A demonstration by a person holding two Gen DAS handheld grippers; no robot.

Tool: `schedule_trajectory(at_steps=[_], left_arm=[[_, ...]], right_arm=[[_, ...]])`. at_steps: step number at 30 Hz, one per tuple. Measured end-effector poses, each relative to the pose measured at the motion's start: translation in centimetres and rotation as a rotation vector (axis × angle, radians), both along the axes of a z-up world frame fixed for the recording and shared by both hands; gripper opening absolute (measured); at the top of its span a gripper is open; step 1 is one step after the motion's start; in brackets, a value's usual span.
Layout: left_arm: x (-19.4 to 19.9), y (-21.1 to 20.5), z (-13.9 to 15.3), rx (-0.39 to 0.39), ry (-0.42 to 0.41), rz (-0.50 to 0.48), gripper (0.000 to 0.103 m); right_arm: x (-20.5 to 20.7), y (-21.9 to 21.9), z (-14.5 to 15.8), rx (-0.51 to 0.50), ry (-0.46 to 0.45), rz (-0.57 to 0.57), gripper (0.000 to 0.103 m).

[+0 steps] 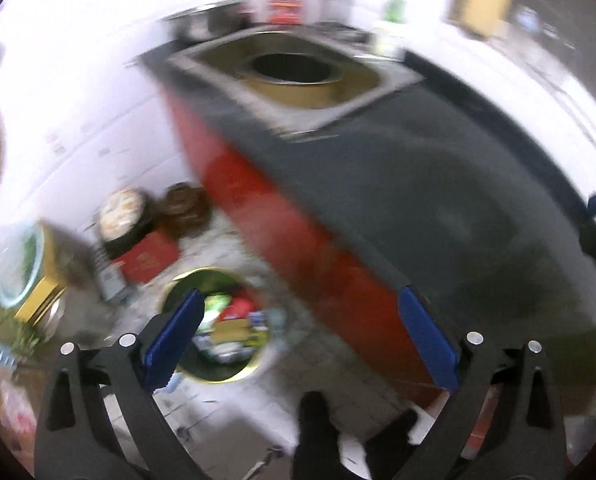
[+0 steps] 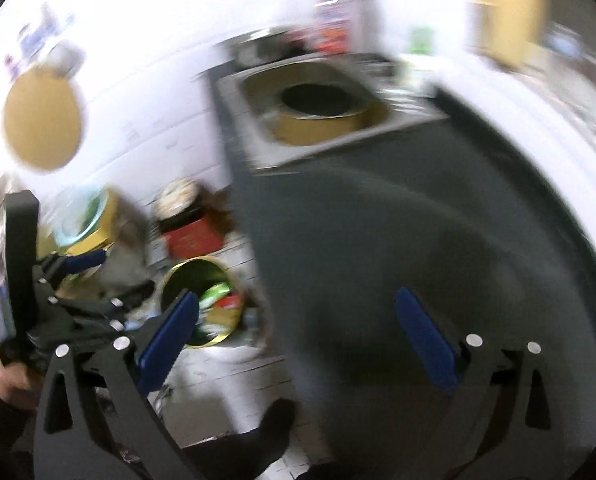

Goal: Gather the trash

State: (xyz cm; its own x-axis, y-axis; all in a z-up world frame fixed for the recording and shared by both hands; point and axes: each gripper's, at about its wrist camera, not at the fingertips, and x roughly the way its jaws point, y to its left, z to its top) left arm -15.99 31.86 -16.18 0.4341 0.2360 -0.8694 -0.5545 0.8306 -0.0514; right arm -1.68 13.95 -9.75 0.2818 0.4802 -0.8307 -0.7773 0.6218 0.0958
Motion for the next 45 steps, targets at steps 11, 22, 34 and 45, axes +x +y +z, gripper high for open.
schedule_trajectory(at_steps=[11,22,34,45], left_arm=[[16.2,-19.1,5.0,0.096,-0.043,-0.498,0.095],[20.4,-29.7,6.1,0.132,-0.026,-0.678,0.095],[21.4,-30.8,6.0,0.13,-0.015,-0.662,0.095],[21.4,-30.7,5.9,0.131,-0.008,-0.66,0.095]], right_arm=[[4.5,-27.6,4.0,-0.038,-0.089,-0.698,0.096],[3.8,-37.6,3.4,-0.025,-0.036,-0.949,0.096],[4.5,-37.8,3.0,-0.019,-0.007,-0.939,0.096],[4.6,-37.6,2.7,-0.028,0.004,-0.932,0.096]])
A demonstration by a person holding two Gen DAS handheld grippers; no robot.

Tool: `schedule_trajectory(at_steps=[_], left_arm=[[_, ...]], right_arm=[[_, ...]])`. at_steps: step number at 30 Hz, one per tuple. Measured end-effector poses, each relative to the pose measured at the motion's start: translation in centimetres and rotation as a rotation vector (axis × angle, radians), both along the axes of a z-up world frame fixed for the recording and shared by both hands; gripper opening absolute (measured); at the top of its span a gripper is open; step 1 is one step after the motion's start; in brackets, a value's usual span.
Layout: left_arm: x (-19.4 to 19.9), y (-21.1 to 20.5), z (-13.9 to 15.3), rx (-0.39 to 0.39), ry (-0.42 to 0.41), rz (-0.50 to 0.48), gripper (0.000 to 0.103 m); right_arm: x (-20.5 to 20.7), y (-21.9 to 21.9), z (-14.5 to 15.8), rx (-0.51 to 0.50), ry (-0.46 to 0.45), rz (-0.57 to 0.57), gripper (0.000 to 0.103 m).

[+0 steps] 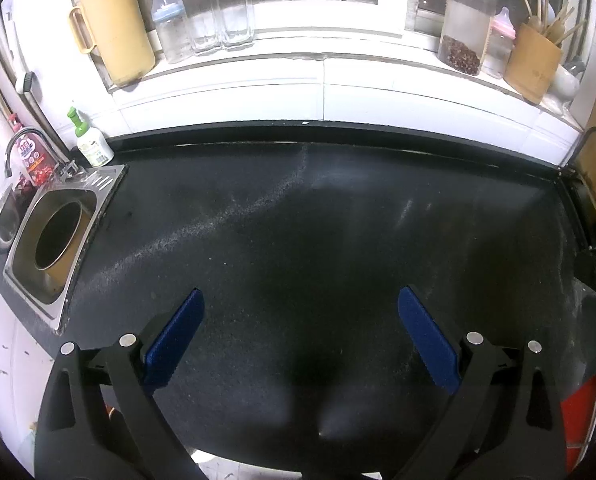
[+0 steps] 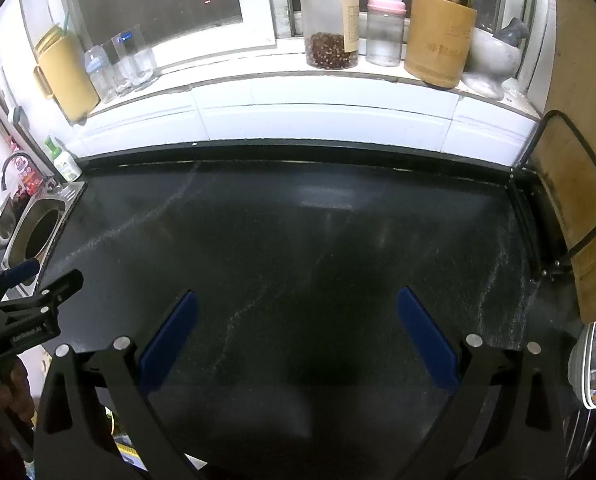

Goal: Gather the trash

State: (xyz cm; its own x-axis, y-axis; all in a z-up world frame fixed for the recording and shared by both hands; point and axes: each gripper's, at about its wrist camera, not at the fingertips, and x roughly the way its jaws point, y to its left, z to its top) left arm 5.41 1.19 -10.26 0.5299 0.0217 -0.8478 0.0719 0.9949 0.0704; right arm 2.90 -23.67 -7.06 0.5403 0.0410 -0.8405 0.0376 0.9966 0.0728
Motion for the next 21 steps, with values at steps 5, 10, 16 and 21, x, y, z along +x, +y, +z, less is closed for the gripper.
schedule_trajectory(at_steps=[5,10,16,21], left_arm=[[0.15,-0.08,-0.04,0.002,0.004,0.002,0.095],[0.07,-0.19,-0.1,0.001,0.006,0.001,0.095],[-0.07,-0.22,-0.14,0.003,0.009,-0.001,0.095],[-0.11,-0.19,-0.14,-0.004,0.018,-0.004,0.095]], right_arm=[[0.21,-0.12,-0.09,0.006,0.005,-0.005,0.096],[0.05,-0.12,0.01,0.006,0.001,-0.003,0.096],[-0.3,0.03,0.18,0.003,-0.004,-0.002,0.096],[-0.52,0.03,0.22,0.004,-0.006,-0.006,0.096]])
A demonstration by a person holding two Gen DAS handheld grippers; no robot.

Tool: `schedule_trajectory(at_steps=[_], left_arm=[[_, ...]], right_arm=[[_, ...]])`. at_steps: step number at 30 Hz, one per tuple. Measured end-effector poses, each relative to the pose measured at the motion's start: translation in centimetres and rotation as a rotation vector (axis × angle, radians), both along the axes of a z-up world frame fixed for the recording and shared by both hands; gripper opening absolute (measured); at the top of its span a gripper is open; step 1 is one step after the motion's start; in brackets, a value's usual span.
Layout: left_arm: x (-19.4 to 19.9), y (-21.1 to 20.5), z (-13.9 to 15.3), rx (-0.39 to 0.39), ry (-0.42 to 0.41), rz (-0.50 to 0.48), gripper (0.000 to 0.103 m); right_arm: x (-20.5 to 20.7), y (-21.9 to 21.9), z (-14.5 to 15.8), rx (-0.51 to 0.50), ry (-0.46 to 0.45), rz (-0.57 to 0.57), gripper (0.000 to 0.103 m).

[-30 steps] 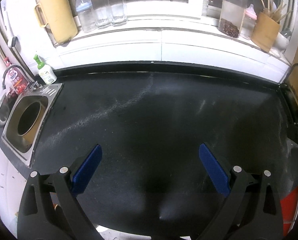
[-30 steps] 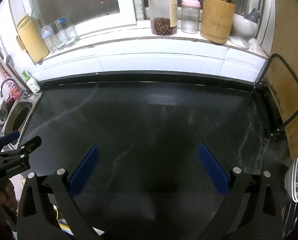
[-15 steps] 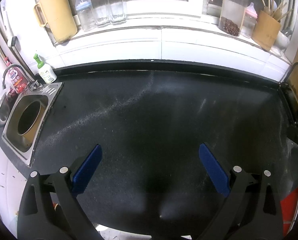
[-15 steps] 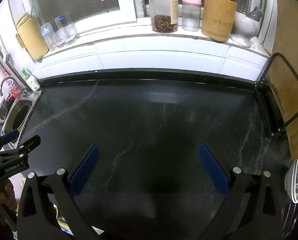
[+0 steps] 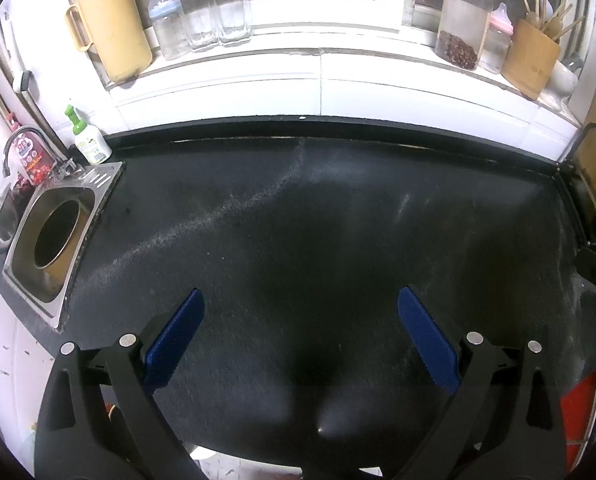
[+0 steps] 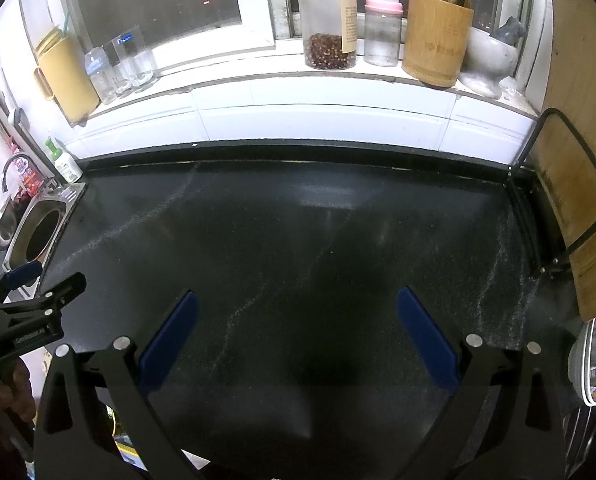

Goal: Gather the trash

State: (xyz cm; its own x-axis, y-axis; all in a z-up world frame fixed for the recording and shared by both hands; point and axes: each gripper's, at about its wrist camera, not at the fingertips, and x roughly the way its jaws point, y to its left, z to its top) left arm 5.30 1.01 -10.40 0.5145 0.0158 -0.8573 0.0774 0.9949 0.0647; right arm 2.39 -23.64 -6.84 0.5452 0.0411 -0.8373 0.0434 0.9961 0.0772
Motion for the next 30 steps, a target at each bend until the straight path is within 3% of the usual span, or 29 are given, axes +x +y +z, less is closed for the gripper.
schedule_trajectory(at_steps=[30], left_arm=[[-0.38,0.41,0.01,0.01,0.01,0.003,0.095]], right_arm=[[-0.12,0.38,0.06,-0.005,-0.002,0.011,0.096]])
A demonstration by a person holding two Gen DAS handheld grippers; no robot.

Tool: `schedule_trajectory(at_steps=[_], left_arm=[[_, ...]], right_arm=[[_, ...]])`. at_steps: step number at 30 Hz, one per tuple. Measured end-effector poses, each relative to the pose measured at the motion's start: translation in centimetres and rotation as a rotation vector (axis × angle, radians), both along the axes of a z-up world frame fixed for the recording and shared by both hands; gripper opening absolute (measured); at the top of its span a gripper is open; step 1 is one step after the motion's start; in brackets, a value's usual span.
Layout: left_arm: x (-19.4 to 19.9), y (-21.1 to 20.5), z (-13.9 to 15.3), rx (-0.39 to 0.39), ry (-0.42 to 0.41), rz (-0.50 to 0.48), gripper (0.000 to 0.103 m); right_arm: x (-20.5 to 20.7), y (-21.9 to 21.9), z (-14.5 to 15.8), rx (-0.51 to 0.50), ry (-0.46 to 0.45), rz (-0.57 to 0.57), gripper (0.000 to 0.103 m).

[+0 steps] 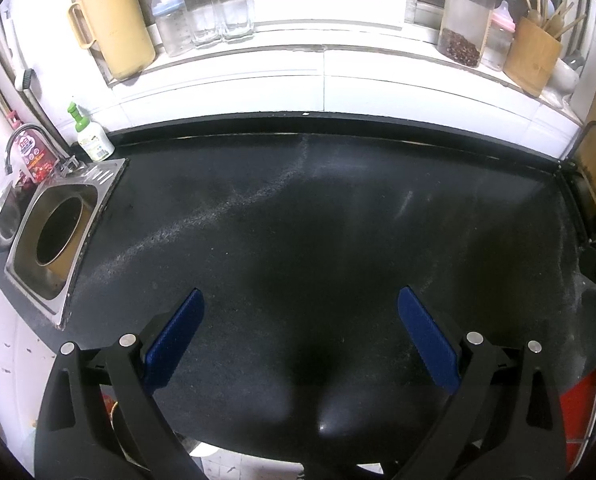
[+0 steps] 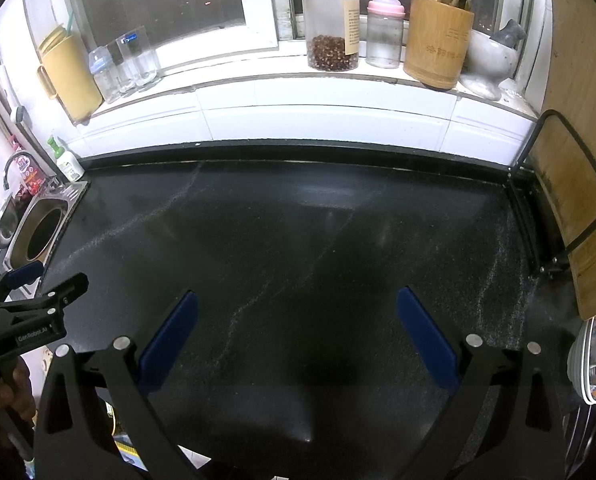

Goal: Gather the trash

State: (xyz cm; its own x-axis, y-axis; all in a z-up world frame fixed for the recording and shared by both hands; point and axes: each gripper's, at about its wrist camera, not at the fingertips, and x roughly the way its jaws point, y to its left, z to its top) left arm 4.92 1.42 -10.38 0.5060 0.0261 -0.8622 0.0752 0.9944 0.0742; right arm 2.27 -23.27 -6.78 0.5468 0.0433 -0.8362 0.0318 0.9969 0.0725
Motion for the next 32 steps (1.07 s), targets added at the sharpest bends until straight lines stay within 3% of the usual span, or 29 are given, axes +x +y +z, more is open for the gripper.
schedule_trajectory(at_steps=[24,29,32], left_arm=[[1.5,-0.5,-0.6,0.025,-0.015,-0.027,0.095],[2.7,-0.2,-2.0,0.002,0.039,-0.024,0.095],[3.4,0.3,-3.2,0.017,0.031,-0.012,0.095]], right_arm=[[1.2,-0.1,-1.1,0.008,0.029,-0.012,0.096],[2.1,-0.7,-2.3,0.015,0.049,-0.021,0.096],[2.4,-1.3,-3.4,0.015,0.05,-0.028,0.096]])
